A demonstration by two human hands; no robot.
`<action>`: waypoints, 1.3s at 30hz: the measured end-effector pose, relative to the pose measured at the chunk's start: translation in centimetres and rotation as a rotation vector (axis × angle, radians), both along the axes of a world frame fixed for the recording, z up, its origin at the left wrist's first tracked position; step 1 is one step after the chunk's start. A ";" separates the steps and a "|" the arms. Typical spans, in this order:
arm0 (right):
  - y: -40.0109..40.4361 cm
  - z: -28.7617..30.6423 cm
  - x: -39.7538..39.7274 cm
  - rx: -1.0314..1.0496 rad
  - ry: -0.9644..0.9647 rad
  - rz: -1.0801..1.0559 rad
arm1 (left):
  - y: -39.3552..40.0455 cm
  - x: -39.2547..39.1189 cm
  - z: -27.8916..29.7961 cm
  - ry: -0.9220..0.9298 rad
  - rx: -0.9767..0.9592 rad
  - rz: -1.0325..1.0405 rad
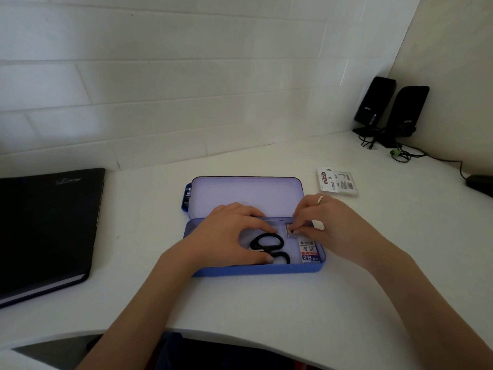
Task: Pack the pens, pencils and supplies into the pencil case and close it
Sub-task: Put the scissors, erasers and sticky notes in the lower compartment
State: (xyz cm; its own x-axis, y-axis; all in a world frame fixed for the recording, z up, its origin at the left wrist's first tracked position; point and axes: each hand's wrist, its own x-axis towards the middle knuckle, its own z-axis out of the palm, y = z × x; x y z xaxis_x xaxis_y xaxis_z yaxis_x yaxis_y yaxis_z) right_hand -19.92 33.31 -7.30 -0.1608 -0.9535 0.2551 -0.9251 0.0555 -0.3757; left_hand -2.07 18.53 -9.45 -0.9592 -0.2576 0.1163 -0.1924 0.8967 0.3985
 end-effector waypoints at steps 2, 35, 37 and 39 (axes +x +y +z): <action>0.1 0.1 -0.2 0.027 0.038 -0.056 | -0.1 0.0 0.0 0.001 -0.001 -0.002; 0.2 -0.4 0.6 0.207 -0.104 -0.022 | -0.1 -0.1 -0.1 0.041 -0.009 -0.005; 0.2 -0.6 0.3 0.190 -0.163 -0.025 | -0.1 -0.1 -0.1 0.047 -0.019 -0.008; 0.2 -0.8 -0.4 0.100 -0.235 -0.070 | 0.0 -0.1 0.0 0.075 0.030 -0.006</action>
State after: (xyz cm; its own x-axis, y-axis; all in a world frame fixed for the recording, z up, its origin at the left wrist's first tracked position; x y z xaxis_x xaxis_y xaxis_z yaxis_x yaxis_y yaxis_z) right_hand -20.29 33.51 -8.14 -0.2705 -0.9567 0.1075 -0.8057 0.1638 -0.5692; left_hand -2.21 18.52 -9.43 -0.9498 -0.2559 0.1801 -0.1554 0.8853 0.4383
